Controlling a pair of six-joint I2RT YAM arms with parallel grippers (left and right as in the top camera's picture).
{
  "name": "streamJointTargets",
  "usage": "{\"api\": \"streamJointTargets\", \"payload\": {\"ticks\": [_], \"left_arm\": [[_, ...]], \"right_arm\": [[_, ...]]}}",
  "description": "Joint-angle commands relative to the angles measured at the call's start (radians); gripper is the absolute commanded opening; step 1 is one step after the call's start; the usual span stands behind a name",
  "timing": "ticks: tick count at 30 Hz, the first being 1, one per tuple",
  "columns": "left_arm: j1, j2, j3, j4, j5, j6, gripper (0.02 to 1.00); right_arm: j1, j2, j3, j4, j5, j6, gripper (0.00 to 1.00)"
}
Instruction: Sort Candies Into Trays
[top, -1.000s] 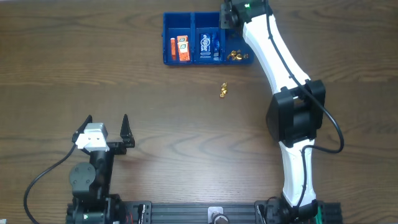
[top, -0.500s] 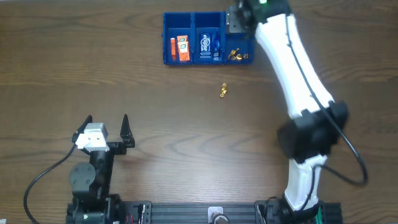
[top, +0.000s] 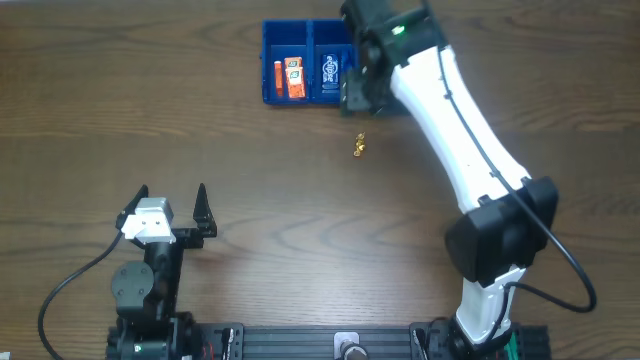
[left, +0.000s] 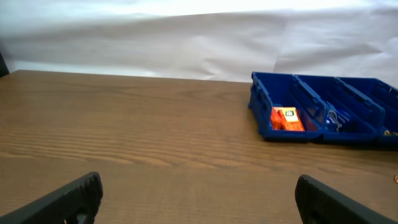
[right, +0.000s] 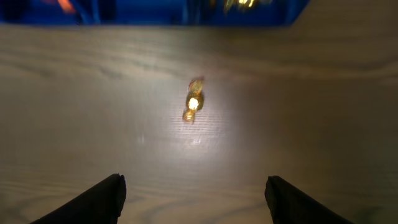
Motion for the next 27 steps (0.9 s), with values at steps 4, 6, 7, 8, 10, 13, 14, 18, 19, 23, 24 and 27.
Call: {"api": "streamJointTargets", "payload": {"ticks": [4,6,7,8,10,13,14,18,19,23,24,27], "left_arm": [[0.003,-0.005,-0.016,-0.039,0.013,0.011,0.998],[0.003,-0.005,-0.016,-0.039,0.013,0.011,0.996],[0.003,-0.005,-0.016,-0.040,0.013,0.011,0.998],[0.003,-0.005,-0.016,-0.040,0.013,0.011,0.998],[0.003,-0.005,-0.016,-0.040,0.013,0.011,0.996],[0.003,-0.005,-0.016,-0.039,0.013,0.011,0.998],[0.003,-0.005,-0.016,-0.040,0.013,0.011,0.996],[0.003,-0.005,-0.016,-0.040,0.013,0.011,0.996],[0.003,-0.005,-0.016,-0.040,0.013,0.011,0.998],[0.003,-0.005,-0.016,-0.040,0.013,0.011,0.998],[0.003,-0.005,-0.016,-0.040,0.013,0.011,0.996],[0.003,-0.005,-0.016,-0.039,0.013,0.011,0.996]], "right_arm": [[0.018,0.009,-0.222,0.149,-0.044,0.084,0.702],[0.018,0.015,-0.256,0.192,-0.043,0.103,0.684],[0.018,0.020,-0.264,0.204,-0.043,0.106,0.676],[0.018,0.031,-0.270,0.217,-0.043,0.109,0.669],[0.019,0.062,-0.271,0.246,-0.043,0.111,0.667],[0.019,0.100,-0.271,0.275,-0.043,0.126,0.660],[0.019,0.113,-0.271,0.283,-0.043,0.128,0.656],[0.019,0.156,-0.271,0.298,-0.039,0.151,0.647],[0.019,0.162,-0.271,0.298,-0.036,0.155,0.645],[0.016,0.171,-0.271,0.301,-0.021,0.169,0.636],[0.015,0.171,-0.271,0.301,-0.013,0.179,0.634],[0.010,0.175,-0.271,0.303,-0.001,0.188,0.625]]}}
